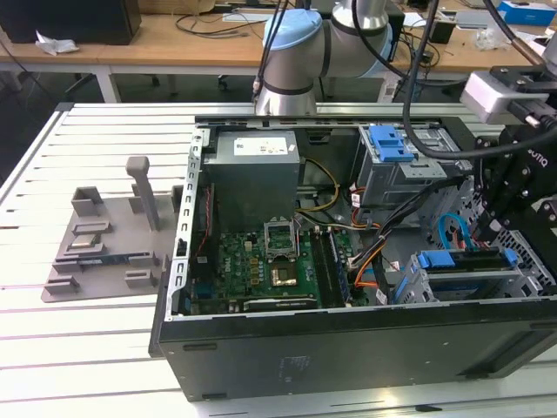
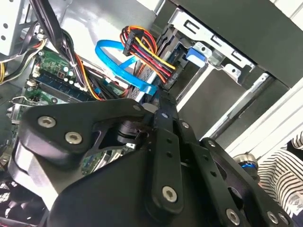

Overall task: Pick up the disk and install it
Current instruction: 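Insert the second disk wire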

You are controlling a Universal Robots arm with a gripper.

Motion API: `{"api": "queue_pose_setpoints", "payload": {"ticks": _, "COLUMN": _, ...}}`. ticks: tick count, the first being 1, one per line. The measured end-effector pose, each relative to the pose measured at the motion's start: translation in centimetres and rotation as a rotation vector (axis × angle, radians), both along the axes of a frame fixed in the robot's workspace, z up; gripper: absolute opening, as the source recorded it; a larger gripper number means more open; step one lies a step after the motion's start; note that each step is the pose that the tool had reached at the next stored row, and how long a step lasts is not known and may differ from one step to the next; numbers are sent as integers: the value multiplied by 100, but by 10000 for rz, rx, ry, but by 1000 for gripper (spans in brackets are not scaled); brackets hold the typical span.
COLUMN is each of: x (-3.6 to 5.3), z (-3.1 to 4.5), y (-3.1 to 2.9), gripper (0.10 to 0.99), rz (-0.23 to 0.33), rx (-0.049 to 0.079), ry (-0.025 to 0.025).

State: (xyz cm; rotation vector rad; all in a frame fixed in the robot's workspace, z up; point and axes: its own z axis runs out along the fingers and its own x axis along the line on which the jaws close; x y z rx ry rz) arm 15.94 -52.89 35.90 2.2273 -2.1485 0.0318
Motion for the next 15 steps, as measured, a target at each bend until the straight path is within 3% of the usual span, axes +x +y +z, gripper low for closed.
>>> {"api": "queue_pose_setpoints", "payload": {"ticks": 7, "x": 2, "z": -142, "y": -5, "gripper": 106, "rz": 0, "rx": -1, "ry": 50}}
{"api": "queue_pose_setpoints", "payload": {"ticks": 15, "x": 7, "z": -163, "y": -6, "gripper": 106, "rz": -1, "rx": 25, "ry": 56}}
